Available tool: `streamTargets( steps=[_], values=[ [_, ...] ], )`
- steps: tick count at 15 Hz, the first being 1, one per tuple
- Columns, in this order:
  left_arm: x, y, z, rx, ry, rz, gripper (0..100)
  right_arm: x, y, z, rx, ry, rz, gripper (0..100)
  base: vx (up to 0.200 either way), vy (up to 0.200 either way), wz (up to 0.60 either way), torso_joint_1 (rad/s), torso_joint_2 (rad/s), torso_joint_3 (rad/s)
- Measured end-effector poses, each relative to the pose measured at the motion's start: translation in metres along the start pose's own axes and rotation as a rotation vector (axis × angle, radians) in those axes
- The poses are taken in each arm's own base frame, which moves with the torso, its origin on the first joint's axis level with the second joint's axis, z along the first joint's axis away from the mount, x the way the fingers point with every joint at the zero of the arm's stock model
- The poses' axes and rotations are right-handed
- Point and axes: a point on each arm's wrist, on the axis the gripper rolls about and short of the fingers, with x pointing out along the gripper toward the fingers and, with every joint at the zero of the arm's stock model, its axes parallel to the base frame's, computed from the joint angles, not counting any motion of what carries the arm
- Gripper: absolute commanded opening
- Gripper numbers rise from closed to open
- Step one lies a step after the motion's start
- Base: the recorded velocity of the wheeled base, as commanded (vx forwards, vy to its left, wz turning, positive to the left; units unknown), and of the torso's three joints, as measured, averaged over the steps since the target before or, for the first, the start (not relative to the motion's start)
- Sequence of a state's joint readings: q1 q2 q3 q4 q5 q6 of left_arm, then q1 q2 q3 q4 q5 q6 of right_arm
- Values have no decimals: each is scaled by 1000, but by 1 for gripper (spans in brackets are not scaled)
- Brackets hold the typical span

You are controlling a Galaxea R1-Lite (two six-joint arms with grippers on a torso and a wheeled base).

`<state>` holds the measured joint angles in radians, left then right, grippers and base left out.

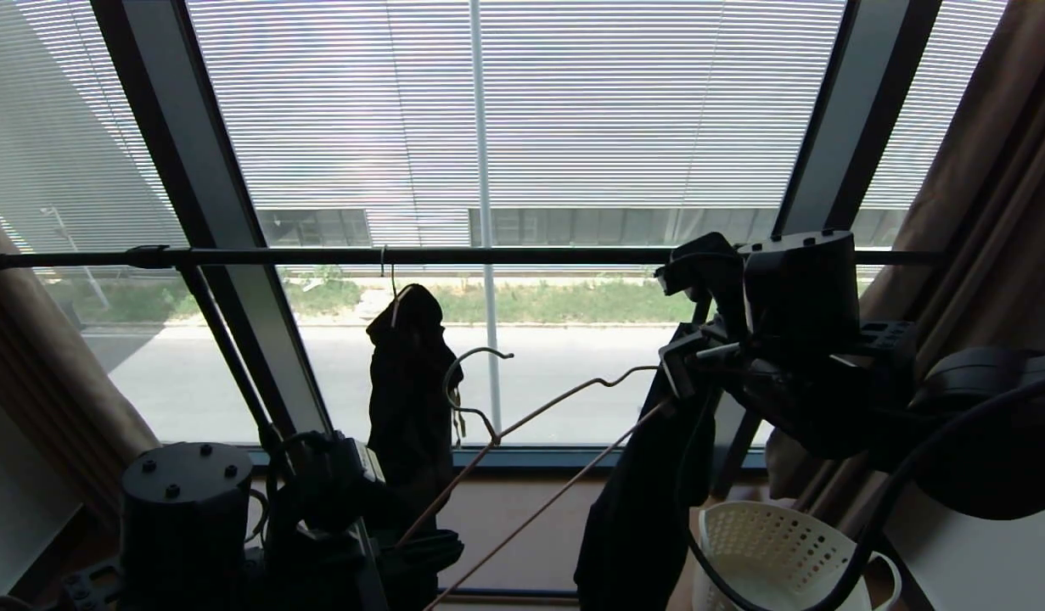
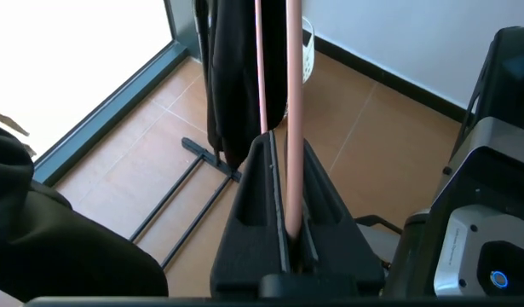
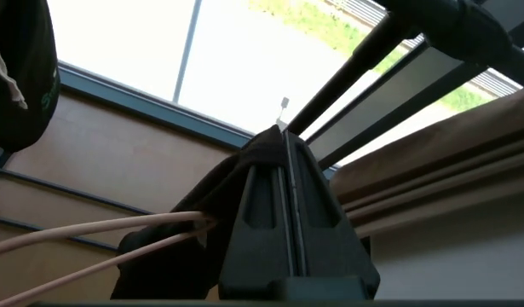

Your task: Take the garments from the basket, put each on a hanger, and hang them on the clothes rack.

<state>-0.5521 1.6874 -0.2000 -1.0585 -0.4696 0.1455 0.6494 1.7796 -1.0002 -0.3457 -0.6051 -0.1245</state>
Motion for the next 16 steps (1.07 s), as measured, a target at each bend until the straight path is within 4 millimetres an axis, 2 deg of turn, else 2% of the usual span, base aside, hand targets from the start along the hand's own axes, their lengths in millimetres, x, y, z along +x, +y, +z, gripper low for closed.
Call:
streamTargets(
  steps=[9,16],
  values=[
    [5,6,1,-23,-3,26,0,-17,22,3,-14,-42,51,0,0,0,0,0,0,0],
    [11,20,-1,-24,-19,104,0,-25,30,3,19,-54,35,0,0,0,0,0,0,0]
  ],
)
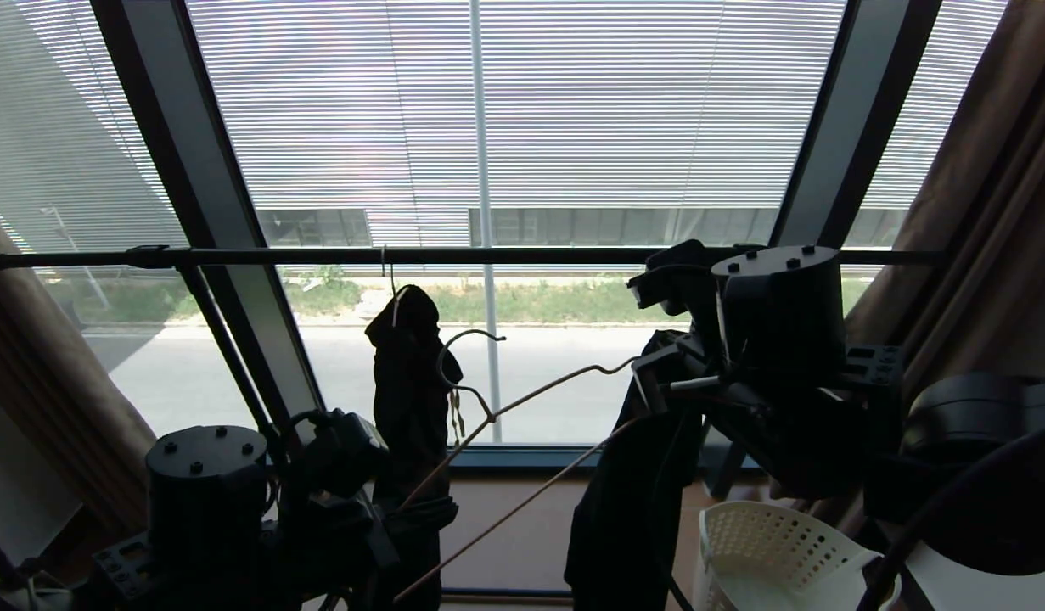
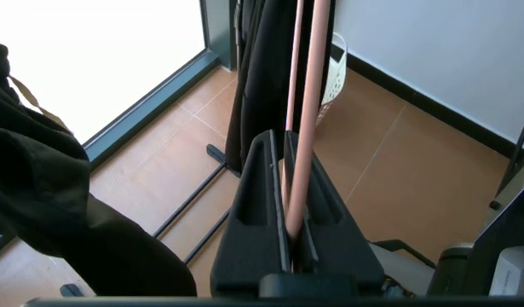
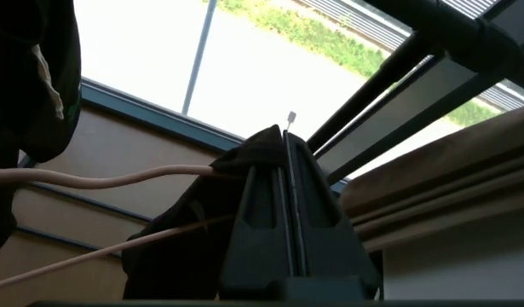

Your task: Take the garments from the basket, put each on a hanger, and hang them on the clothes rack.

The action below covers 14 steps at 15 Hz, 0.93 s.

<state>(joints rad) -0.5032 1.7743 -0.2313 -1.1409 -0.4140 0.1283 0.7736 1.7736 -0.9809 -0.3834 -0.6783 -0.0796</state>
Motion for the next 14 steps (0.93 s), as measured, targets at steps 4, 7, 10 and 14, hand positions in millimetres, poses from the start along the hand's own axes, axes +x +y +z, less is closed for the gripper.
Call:
streamTargets(
  steps=[4,7,10,14],
  values=[
    [6,3,-5,2,-1,2,0,-15,19,3,5,-27,67,0,0,0,0,0,0,0],
    [8,3,-8,-2,14,-1,0,-22,28,5,11,-56,97,0,0,0,0,0,0,0],
    [8,2,-9,-3,20,-3,0,-31,39,6,32,-75,141,0,0,0,0,0,0,0],
    [9,3,-9,-5,19,-2,0,-43,65,7,46,-90,218,0,0,0,0,0,0,0]
  ],
)
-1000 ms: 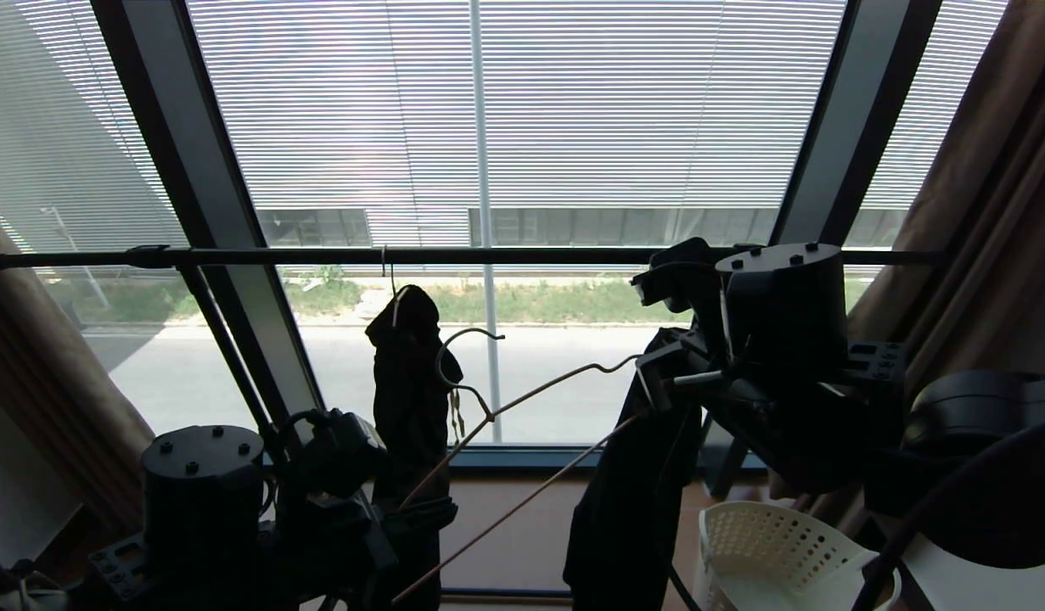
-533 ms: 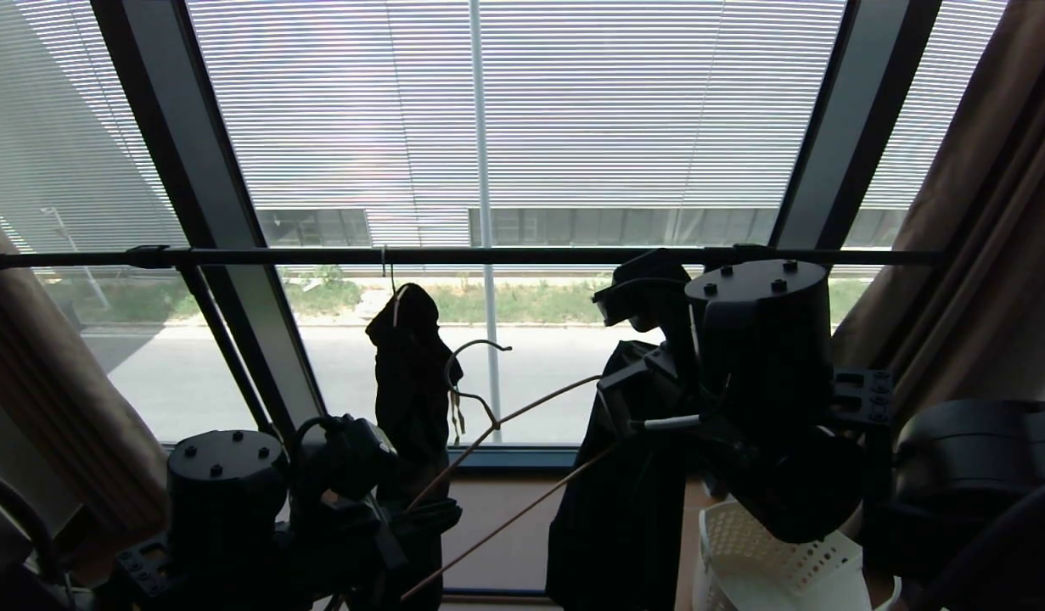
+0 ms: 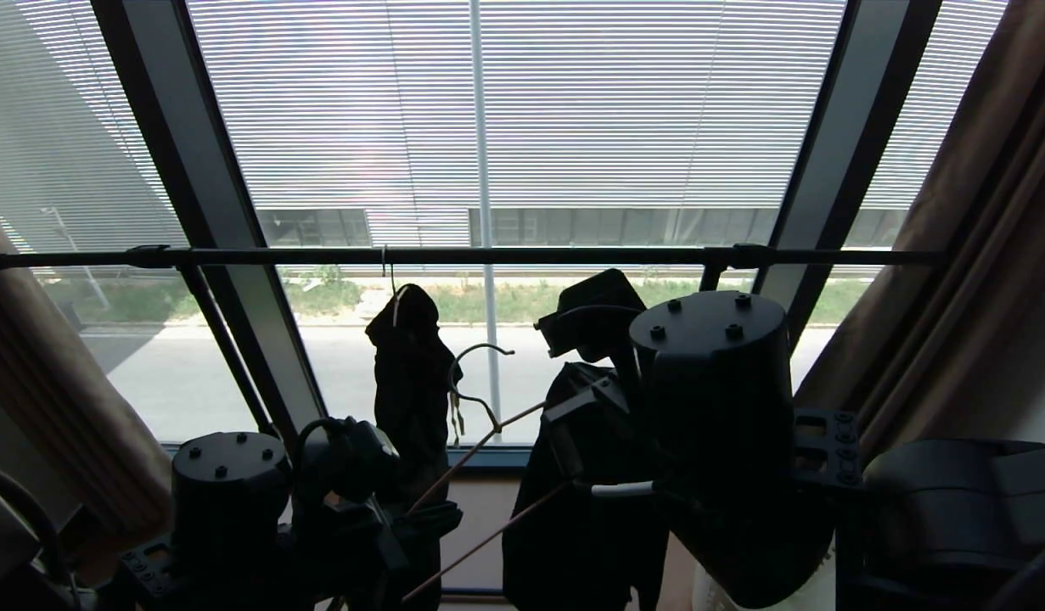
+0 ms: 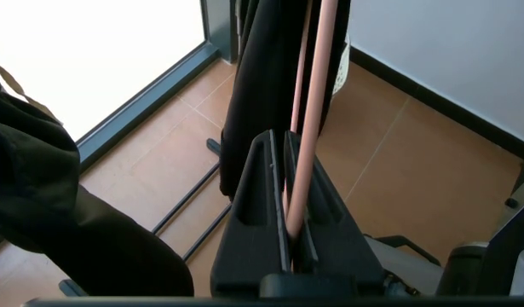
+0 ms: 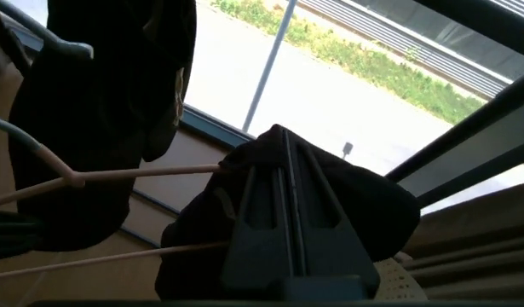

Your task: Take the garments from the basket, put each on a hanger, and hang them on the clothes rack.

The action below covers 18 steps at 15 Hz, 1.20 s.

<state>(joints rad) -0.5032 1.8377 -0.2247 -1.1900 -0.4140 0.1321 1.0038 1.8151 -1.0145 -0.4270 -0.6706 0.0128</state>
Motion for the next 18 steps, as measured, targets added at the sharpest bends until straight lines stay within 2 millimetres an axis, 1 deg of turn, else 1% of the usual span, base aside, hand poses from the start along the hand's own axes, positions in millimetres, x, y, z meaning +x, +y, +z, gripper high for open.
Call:
streamTargets(
  steps=[4,7,8,14,18],
  values=[
    [0,0,0,-1,1,0,0,-3,24,1,25,-11,56,0,0,0,0,0,0,0],
    [0,0,0,-1,2,1,0,-1,31,-3,12,-1,62,0,0,0,0,0,0,0],
    [0,0,0,-1,2,1,0,-1,32,-5,8,3,63,100,0,0,0,0,0,0],
    [0,0,0,0,1,0,0,-2,30,-6,8,6,50,100,0,0,0,0,0,0],
    [-1,1,1,6,-12,4,0,0,19,-7,11,14,23,100,0,0,0,0,0,0]
  ],
)
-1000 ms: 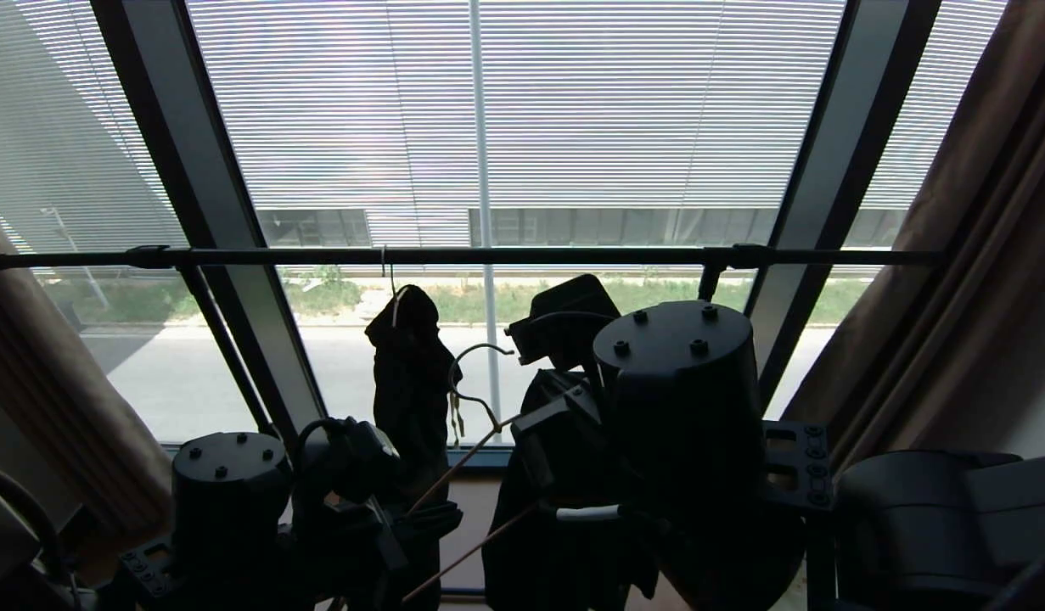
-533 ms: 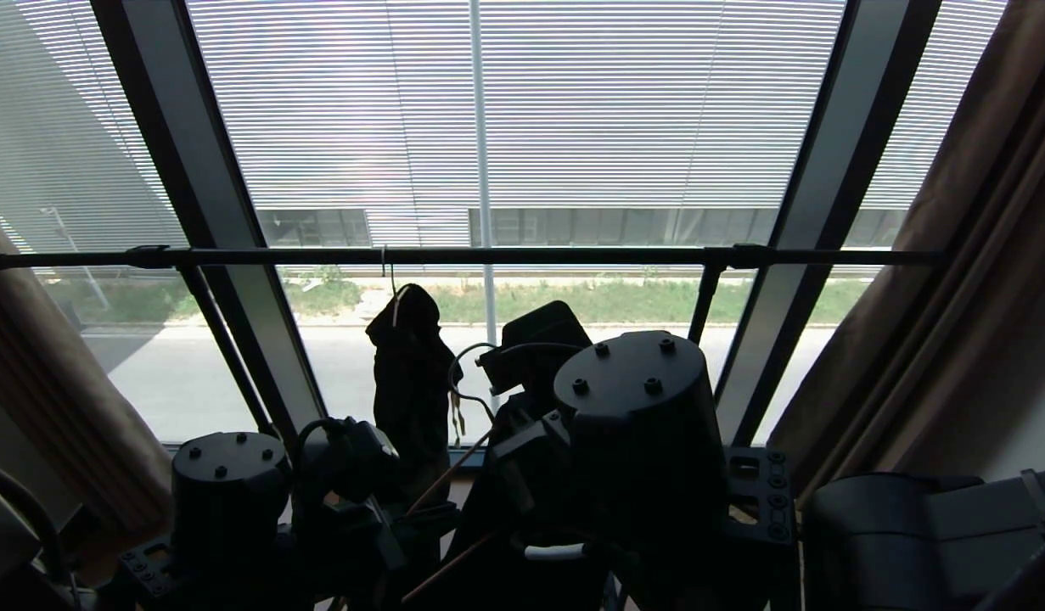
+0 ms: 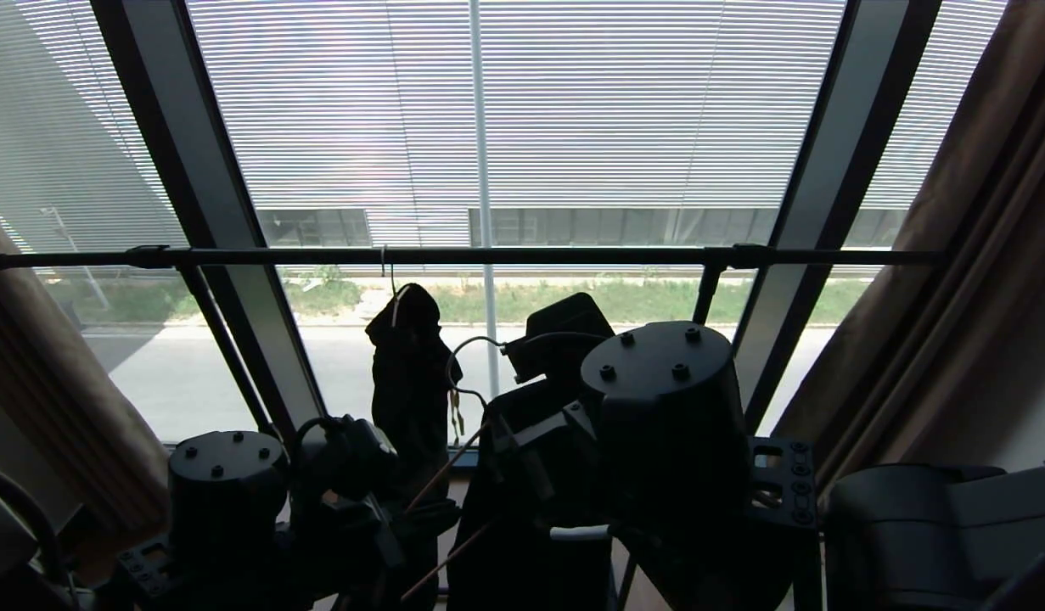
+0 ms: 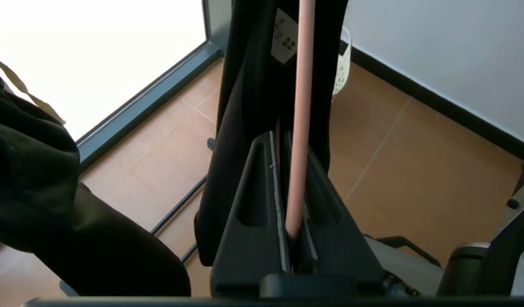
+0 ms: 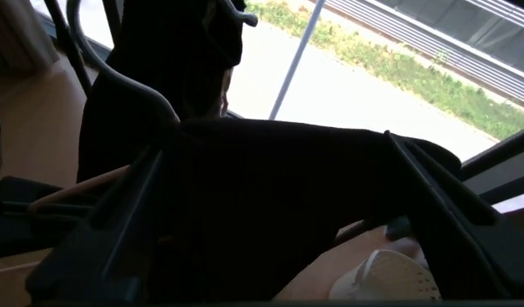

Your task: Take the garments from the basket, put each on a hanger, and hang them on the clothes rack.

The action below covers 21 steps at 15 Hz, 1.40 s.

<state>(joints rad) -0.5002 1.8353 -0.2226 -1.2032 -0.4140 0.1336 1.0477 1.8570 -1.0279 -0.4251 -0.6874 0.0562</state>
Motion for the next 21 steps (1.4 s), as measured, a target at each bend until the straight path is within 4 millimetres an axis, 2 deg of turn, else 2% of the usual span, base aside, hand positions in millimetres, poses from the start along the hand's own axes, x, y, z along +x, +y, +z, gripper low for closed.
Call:
streamTargets(
  steps=[7,10,13,15,18,21],
  values=[
    [-2,0,0,6,-13,3,0,-11,-18,-4,-20,14,-1,100,0,0,0,0,0,0],
    [-3,-1,-1,7,-10,-2,0,-17,-35,1,-37,2,46,100,0,0,0,0,0,0],
    [-6,-4,-6,30,2,-12,0,-17,-82,9,-109,-14,40,100,0,0,0,0,0,0],
    [-8,-5,-8,52,11,-18,0,-19,-114,12,-151,9,102,100,0,0,0,0,0,0],
    [-11,-9,-12,78,14,-95,0,-30,-150,14,-223,163,332,100,0,0,0,0,0,0],
    [-15,-12,-15,90,19,-125,0,-36,-176,22,-364,176,541,100,0,0,0,0,0,0]
  ],
)
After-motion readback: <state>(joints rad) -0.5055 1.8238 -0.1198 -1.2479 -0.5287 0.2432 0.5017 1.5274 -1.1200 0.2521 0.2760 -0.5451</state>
